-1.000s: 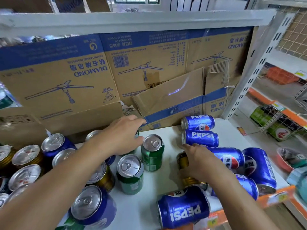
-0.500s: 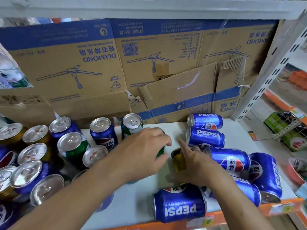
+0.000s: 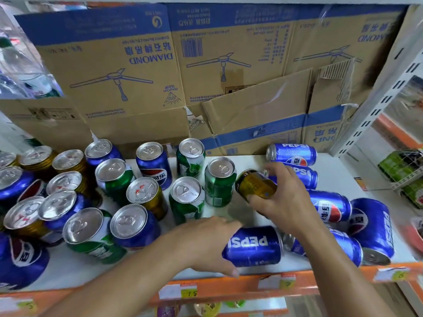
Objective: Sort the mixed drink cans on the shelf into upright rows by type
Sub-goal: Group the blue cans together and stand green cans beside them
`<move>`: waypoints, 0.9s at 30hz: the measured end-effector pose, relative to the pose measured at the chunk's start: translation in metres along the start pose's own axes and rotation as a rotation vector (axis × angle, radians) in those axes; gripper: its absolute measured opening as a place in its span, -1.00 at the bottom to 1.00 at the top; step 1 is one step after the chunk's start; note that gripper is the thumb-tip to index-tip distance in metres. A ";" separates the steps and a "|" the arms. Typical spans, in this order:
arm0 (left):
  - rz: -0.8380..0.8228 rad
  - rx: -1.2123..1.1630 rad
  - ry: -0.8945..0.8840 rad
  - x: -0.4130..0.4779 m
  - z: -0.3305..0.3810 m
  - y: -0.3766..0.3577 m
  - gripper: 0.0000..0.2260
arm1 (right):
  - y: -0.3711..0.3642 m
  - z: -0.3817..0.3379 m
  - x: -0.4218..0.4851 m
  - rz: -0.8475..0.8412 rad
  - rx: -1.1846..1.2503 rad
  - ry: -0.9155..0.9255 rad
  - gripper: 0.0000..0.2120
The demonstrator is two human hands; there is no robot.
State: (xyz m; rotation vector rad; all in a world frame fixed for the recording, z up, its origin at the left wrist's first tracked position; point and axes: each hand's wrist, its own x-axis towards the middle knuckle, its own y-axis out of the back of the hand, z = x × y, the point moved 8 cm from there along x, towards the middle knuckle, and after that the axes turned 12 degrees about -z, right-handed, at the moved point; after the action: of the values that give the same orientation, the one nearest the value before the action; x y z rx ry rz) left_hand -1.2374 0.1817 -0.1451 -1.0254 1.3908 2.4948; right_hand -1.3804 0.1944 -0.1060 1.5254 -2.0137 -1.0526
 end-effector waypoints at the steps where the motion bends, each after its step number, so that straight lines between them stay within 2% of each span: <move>1: 0.028 -0.009 0.004 -0.002 0.000 0.000 -0.37 | 0.003 -0.002 -0.002 0.025 0.004 0.007 -0.32; 4: 0.121 -0.059 0.008 -0.012 0.003 0.003 -0.39 | 0.011 -0.009 -0.011 0.058 0.005 0.022 -0.30; 8: 0.273 -0.161 -0.027 -0.034 0.006 0.015 -0.39 | 0.010 -0.016 -0.019 0.021 -0.040 0.007 -0.27; 15: 0.463 -0.103 0.062 -0.077 -0.005 0.023 -0.34 | -0.012 -0.018 -0.032 -0.028 -0.085 -0.040 -0.28; 23: 0.543 -0.112 0.169 -0.103 -0.021 0.014 -0.35 | -0.039 -0.025 -0.050 -0.028 -0.044 -0.032 -0.37; 27: 0.572 -0.045 0.227 -0.108 -0.022 0.012 -0.36 | -0.045 -0.022 -0.056 -0.054 -0.082 -0.030 -0.36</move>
State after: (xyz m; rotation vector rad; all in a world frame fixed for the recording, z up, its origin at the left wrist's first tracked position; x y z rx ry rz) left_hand -1.1487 0.1815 -0.0791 -1.0657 1.9357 2.8719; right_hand -1.3184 0.2342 -0.1192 1.5372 -1.9338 -1.1713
